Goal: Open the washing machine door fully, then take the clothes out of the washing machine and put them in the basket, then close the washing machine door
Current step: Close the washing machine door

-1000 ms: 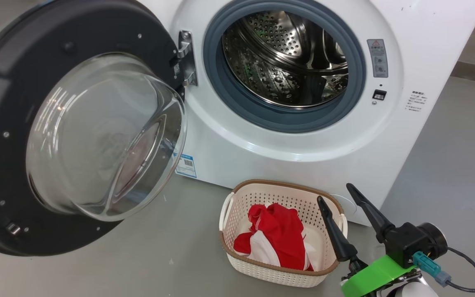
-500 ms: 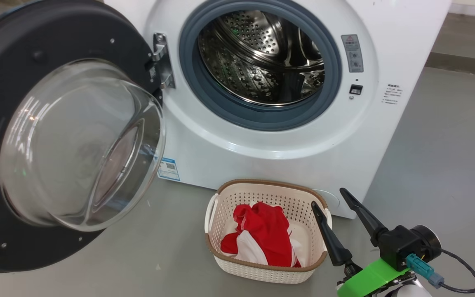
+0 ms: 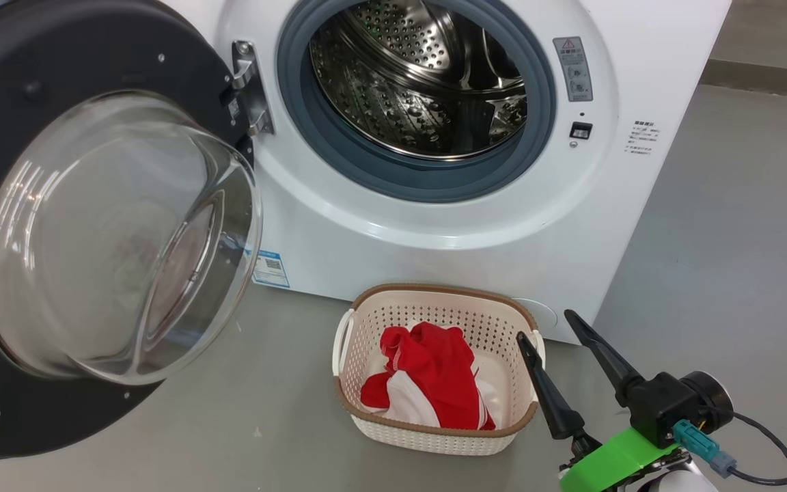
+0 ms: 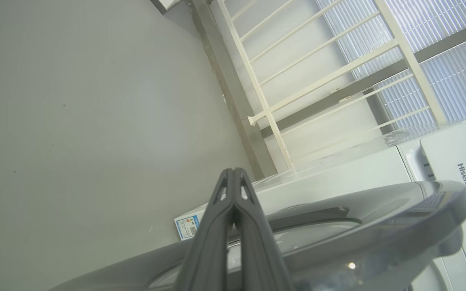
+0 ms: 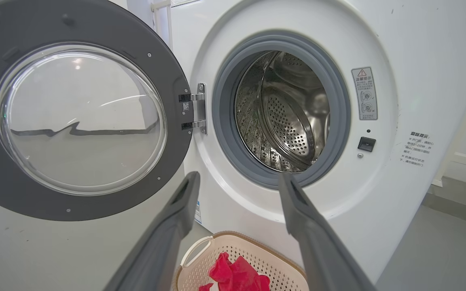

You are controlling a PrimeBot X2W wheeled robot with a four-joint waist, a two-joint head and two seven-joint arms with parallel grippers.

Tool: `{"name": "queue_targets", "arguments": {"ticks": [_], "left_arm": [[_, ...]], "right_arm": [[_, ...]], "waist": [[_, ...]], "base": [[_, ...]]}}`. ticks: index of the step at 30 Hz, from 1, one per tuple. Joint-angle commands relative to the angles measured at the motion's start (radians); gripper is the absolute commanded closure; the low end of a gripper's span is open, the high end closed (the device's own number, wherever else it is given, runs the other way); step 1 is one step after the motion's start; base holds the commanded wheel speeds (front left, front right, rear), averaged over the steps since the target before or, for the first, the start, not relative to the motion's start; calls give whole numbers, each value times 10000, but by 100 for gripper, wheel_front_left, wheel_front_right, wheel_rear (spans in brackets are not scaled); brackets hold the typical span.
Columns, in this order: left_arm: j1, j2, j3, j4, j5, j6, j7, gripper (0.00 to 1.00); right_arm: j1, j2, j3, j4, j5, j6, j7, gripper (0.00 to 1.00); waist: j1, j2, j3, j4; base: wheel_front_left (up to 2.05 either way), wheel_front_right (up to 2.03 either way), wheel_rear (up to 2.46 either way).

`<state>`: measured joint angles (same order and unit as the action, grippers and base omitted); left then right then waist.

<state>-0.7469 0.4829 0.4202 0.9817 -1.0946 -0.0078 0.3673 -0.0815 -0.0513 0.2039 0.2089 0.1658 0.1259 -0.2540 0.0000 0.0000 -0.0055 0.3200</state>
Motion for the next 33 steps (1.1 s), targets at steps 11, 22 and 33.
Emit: {"name": "queue_targets", "arguments": {"ticks": [11, 22, 33], "left_arm": [[-29, 325, -107, -492, -455, -584, 1373, 100], [311, -277, 161, -1237, -1339, -758, 2527, 100], [884, -1056, 562, -2594, -2056, -632, 2881, 100]], "right_arm": [[-333, 11, 131, -258, 4, 48, -31, 0], [-311, 11, 153, -230, 80, 48, -64, 0], [-346, 11, 118, -203, 162, 48, -75, 0]], "waist": [[0, 0, 121, 268], [0, 0, 206, 546], [0, 0, 204, 788]], "base": [[0, 0, 0], [0, 0, 0], [0, 0, 0]]}}
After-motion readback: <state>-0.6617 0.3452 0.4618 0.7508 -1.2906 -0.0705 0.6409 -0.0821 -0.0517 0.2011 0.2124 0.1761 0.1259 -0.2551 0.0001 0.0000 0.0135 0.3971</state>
